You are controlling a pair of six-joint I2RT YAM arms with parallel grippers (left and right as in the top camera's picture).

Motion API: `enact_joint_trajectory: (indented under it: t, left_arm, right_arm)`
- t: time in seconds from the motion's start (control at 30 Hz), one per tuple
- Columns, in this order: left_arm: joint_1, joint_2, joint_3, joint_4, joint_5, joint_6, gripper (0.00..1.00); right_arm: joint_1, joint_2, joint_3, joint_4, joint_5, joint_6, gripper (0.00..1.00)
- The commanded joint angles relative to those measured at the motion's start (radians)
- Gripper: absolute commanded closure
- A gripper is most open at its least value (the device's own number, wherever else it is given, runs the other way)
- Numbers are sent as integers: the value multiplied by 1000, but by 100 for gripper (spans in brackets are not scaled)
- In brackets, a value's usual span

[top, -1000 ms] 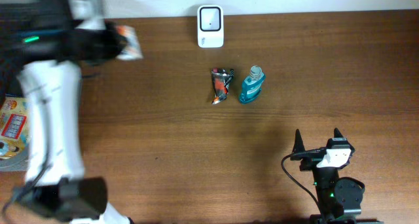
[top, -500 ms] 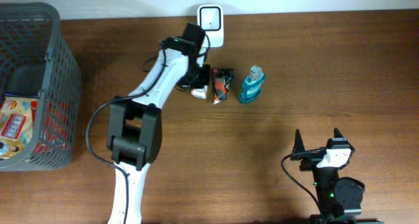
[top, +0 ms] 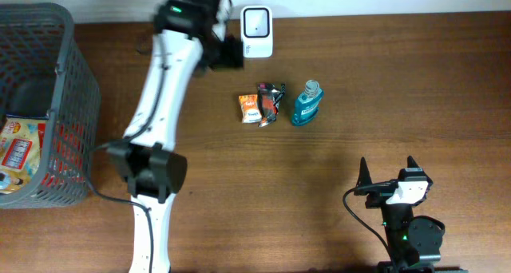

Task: Scan the item barcode
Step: 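Place the orange snack packet left of the wrench pack, then grasp the red Hacks candy bag in the basket with left gripper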

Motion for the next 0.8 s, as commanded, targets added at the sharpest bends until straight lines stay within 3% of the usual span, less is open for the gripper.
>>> enact_joint_trajectory:
  t: [0.0,0.03,0.2,0.37,0.43,0.57,0.67,0.77]
  left_arm:
    - [103,-12,403,-189,-98,71,14]
    - [143,-12,496,-209,-109,77,13]
    - [408,-219,470,-209,-93,97,11]
    - [709,-380,324,-209,-92,113,11]
    - [843,-382,156,-184,-96,113,12]
    - [935,-380,-177,-36,-96,122,15]
    - [958,-380,-544,166,-91,254,13]
    - [958,-380,-794,312,-72,365,9]
  right_arm:
    - [-6,-6,-8,-3,8,8,2]
    - [-6,-6,-8,-3,8,8,2]
    - [-6,-6,-8,-3,8,8,2]
    - [-6,-6,-8,-3,8,8,2]
    - [-6,-6,-8,-3,8,8,2]
    - [-6,-6,-8,-3,8,8,2]
    - [-6,-6,-8,-3,8,8,2]
    - [-6,-6,-8,-3,8,8,2]
